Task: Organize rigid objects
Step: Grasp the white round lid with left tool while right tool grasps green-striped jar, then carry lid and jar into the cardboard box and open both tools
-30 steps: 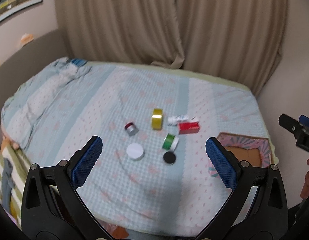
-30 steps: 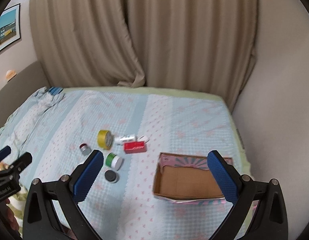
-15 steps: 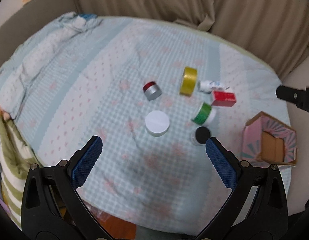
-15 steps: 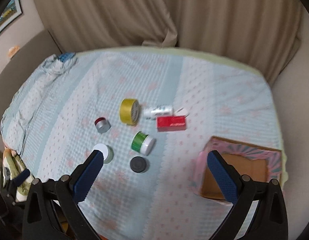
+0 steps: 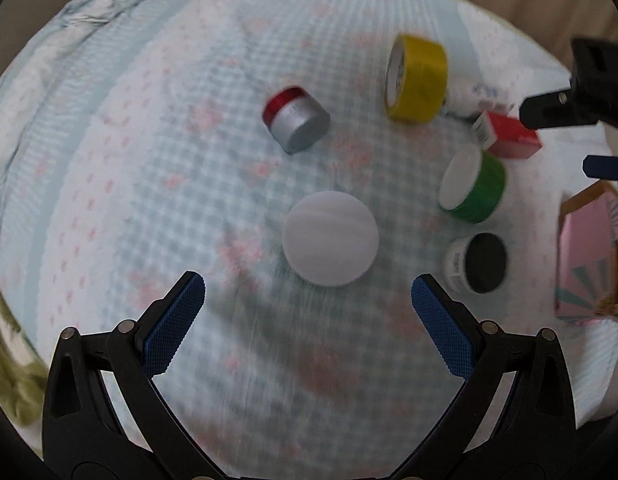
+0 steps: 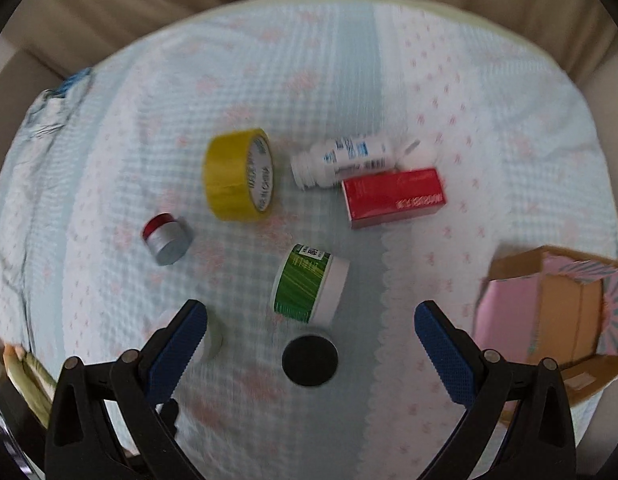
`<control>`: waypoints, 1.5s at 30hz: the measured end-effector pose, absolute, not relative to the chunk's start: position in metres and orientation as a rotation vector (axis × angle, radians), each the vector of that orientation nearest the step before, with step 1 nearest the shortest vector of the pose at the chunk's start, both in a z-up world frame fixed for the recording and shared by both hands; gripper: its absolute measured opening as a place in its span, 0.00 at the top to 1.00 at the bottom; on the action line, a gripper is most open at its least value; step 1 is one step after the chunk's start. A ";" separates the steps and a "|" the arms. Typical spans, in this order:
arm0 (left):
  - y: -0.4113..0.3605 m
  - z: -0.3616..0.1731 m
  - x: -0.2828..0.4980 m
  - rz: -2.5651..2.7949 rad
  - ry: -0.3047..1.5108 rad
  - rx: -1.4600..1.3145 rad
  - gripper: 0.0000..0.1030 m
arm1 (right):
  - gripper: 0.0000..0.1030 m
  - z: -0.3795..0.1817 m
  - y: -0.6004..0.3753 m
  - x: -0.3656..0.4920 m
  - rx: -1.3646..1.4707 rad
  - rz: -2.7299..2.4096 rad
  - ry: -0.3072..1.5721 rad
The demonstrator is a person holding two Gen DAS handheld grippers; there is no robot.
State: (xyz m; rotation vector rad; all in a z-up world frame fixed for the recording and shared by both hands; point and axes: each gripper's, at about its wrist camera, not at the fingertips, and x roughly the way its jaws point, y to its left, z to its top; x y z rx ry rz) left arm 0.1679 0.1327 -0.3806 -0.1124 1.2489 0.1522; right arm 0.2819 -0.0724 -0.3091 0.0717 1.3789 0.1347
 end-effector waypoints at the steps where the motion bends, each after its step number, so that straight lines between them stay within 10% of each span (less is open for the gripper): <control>1: 0.132 -0.388 0.171 0.149 1.253 -0.100 0.01 | 0.00 -0.317 -0.070 0.286 0.077 0.131 1.392; 15: 0.120 -0.447 0.218 0.135 1.296 -0.020 0.06 | 0.07 -0.402 -0.065 0.325 0.096 0.042 1.581; 20: 0.117 -0.456 0.223 0.112 1.335 -0.009 0.33 | 0.24 -0.419 -0.068 0.334 0.140 0.033 1.643; 24: 0.115 -0.456 0.223 0.104 1.332 -0.009 0.33 | 0.44 -0.432 -0.069 0.336 0.168 0.049 1.693; 45: 0.133 -0.395 0.204 0.138 1.209 -0.054 0.34 | 0.47 -0.408 -0.059 0.288 0.169 0.132 1.597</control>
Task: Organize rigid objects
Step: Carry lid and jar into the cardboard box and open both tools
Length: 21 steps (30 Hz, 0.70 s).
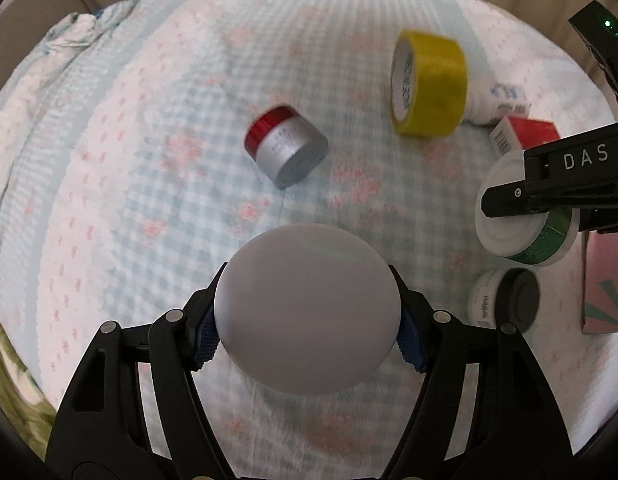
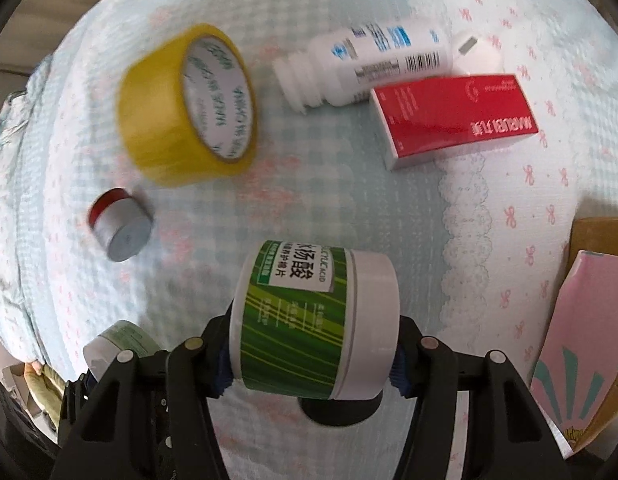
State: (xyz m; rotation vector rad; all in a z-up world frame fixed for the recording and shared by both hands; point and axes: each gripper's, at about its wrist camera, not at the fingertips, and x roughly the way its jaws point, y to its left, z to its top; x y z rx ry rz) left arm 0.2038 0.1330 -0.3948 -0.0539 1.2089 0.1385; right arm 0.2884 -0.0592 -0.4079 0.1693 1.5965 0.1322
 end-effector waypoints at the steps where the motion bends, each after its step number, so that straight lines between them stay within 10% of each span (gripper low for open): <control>1: 0.134 -0.389 0.202 0.138 1.205 -0.059 0.34 | 0.47 -0.402 -0.058 0.286 0.173 0.138 1.590; 21: 0.023 -0.205 0.197 0.002 1.074 -0.099 0.34 | 0.47 -0.229 -0.162 0.247 0.165 0.310 1.397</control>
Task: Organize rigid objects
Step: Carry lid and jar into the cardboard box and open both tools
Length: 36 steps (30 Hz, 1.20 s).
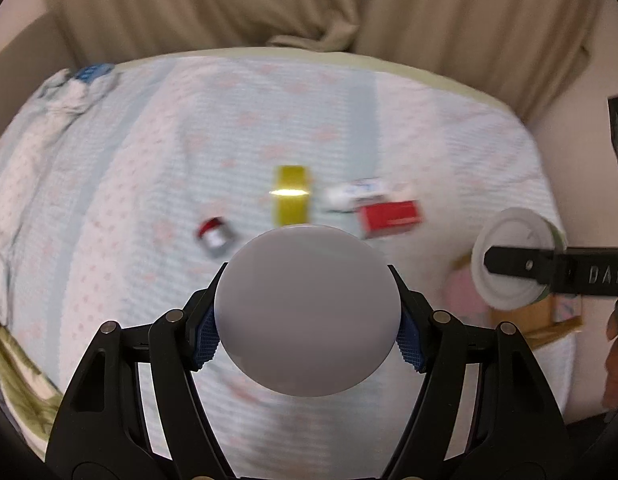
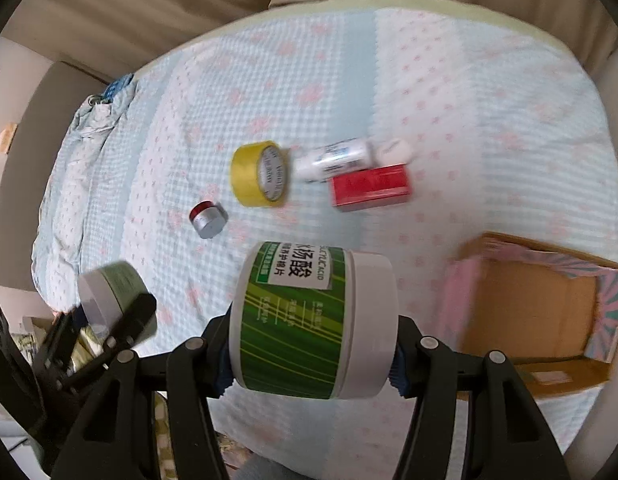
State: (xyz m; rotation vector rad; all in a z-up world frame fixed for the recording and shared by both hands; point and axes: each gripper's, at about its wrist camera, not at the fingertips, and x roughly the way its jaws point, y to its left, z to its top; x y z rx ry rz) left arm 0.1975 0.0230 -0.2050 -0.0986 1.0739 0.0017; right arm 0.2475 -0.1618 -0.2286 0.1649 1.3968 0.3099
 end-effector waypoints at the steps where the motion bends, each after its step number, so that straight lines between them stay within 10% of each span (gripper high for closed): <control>1: 0.008 -0.202 0.200 -0.022 1.080 -0.102 0.34 | 0.47 -0.223 -0.171 0.244 0.167 0.307 1.393; 18: -0.257 -0.242 0.246 -0.392 1.207 0.046 0.34 | 0.47 -0.255 -0.410 0.218 0.141 0.059 1.432; 36: -0.344 -0.388 0.276 -0.392 1.461 0.196 0.34 | 0.47 -0.374 -0.465 0.225 -0.031 0.169 1.528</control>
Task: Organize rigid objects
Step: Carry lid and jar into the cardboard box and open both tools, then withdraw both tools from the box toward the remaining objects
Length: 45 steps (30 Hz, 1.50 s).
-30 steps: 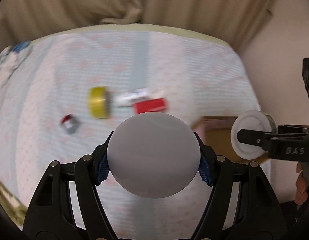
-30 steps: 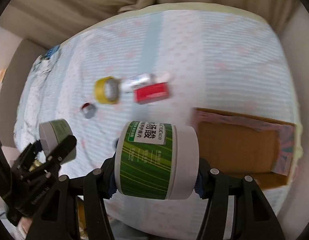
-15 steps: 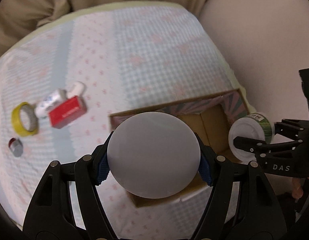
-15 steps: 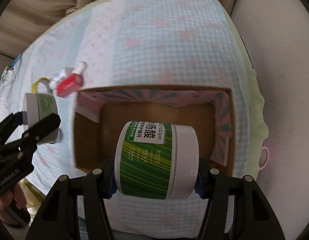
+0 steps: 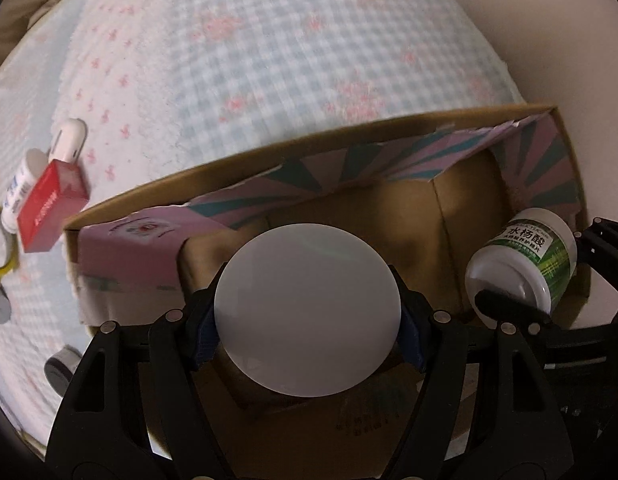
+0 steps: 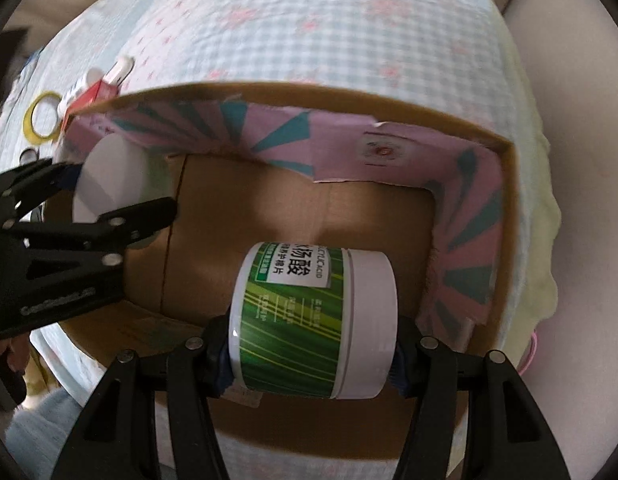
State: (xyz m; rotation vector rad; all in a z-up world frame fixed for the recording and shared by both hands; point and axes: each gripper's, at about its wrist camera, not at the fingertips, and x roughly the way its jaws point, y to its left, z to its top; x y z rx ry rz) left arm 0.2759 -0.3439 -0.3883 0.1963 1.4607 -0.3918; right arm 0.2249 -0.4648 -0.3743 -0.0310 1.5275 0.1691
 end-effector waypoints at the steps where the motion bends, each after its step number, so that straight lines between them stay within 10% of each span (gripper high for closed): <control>1: -0.346 -0.389 0.276 -0.391 1.462 0.210 0.34 | 0.47 -0.376 -0.464 0.224 -0.032 0.176 1.528; 9: -0.362 -0.374 0.275 -0.381 1.414 0.315 0.32 | 0.46 -0.377 -0.468 0.219 -0.029 0.225 1.502; 10: -0.363 -0.370 0.274 -0.379 1.402 0.326 0.14 | 0.42 -0.375 -0.469 0.219 -0.034 0.236 1.491; 11: -0.363 -0.363 0.271 -0.387 1.389 0.327 0.00 | 0.32 -0.374 -0.469 0.217 -0.019 0.253 1.487; 12: -0.360 -0.359 0.271 -0.393 1.372 0.318 0.00 | 0.00 -0.373 -0.472 0.215 0.027 0.275 1.507; 45: -0.265 -0.213 0.195 -0.361 1.202 0.214 0.00 | 0.00 -0.253 -0.485 0.154 0.076 0.063 1.389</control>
